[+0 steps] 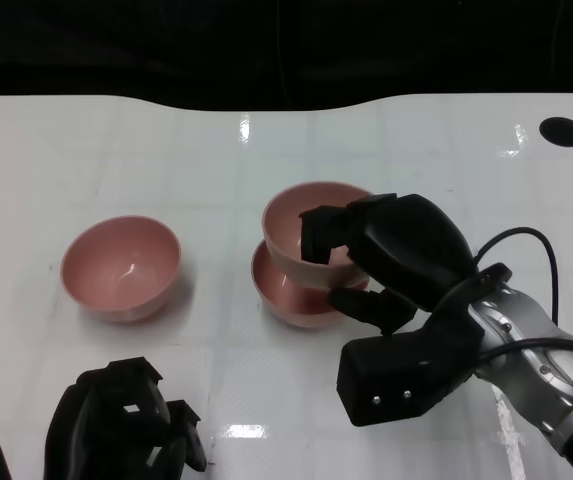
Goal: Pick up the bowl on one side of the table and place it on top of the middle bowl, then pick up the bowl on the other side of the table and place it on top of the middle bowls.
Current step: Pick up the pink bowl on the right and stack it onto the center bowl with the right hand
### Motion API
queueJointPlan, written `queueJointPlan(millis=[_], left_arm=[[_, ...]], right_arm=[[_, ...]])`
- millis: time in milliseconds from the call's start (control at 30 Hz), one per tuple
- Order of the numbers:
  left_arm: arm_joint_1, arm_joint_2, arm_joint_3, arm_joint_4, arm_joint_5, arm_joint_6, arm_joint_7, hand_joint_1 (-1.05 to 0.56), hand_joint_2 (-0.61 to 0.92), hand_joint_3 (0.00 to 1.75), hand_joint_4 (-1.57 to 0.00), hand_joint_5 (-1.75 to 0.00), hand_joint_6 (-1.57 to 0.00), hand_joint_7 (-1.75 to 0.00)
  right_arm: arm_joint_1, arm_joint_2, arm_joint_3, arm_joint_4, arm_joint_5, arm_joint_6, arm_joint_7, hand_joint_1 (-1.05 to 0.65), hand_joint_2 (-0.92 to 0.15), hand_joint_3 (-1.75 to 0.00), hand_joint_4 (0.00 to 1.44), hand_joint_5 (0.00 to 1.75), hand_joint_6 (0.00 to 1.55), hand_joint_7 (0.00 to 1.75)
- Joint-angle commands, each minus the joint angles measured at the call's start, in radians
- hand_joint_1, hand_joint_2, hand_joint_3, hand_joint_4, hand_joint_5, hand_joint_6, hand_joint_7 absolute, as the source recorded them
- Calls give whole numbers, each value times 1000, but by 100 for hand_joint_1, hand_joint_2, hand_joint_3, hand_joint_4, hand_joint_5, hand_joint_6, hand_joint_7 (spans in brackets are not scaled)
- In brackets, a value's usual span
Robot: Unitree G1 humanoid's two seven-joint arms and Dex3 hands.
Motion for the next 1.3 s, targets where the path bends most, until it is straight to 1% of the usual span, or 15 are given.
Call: queueJointPlan(millis=[33,100,133,233,433,500,533,600,667,733,767,800,867,1100,1300], left_arm=[[15,7,2,-17,10,-11,9,-84,-56,175,-157,-108,-157,-94],[18,6,0,-24,12,-7,16,-84,-56,175,-157,-109,-157,-95],[19,6,0,-26,12,-5,18,-85,-57,175,-157,-109,-157,-96],[20,6,0,-25,12,-7,15,-86,-57,175,-157,-110,-157,-96],[26,1,-5,-34,17,-10,19,-87,-57,175,-157,-110,-157,-96],[24,3,-3,-30,11,-9,10,-88,-56,175,-157,-109,-157,-96],[23,4,-2,-28,9,-9,7,-88,-56,175,-157,-109,-157,-95],[23,3,-1,-27,9,-10,6,-88,-56,175,-157,-109,-157,-95],[24,0,-2,-32,8,-6,14,-89,-57,175,-157,-109,-157,-95],[24,-1,-1,-35,7,-2,16,-89,-57,175,-157,-109,-157,-95],[24,-1,-1,-35,7,-2,16,-89,-57,175,-157,-109,-157,-95],[23,0,-1,-33,7,-2,14,-89,-57,175,-157,-109,-157,-95],[21,4,0,-29,8,-4,10,-89,-57,175,-157,-109,-157,-95],[19,3,1,-28,13,-6,19,-89,-56,175,-157,-110,-157,-96],[20,3,2,-28,4,-5,6,-89,-56,175,-157,-110,-157,-95]], right_arm=[[-38,9,10,39,-3,-1,-7,-25,-41,-117,98,175,98,96],[-52,14,20,69,-11,-1,-14,-24,-39,-116,98,175,99,96],[-58,16,23,83,-13,-4,-19,-24,-39,-109,98,175,101,88],[-69,19,32,111,-16,-2,-23,-25,-42,-100,98,175,103,80],[-92,25,44,167,-14,-3,-15,-24,-41,-99,95,170,104,69],[-98,26,51,185,-19,-4,-14,-30,-57,-65,85,159,96,65],[-101,25,55,194,-21,-5,-12,-32,-65,-53,77,147,89,58],[-105,21,62,198,-20,2,13,-37,-81,-28,70,112,84,35],[-103,14,67,189,-18,13,43,-48,-90,-19,59,70,71,14],[-98,7,69,175,-15,19,68,-55,-92,-19,54,54,64,6],[-96,4,70,170,-14,21,77,-62,-92,-22,46,46,57,3],[-92,2,69,160,-8,26,98,-65,-92,-24,44,43,54,1],[-82,-1,67,140,-1,33,125,-73,-92,-30,29,35,40,0],[-55,-11,70,84,-14,43,125,-80,-92,-36,15,29,28,0],[19,-48,53,-79,-25,87,149,-83,-92,-35,10,28,25,0]])
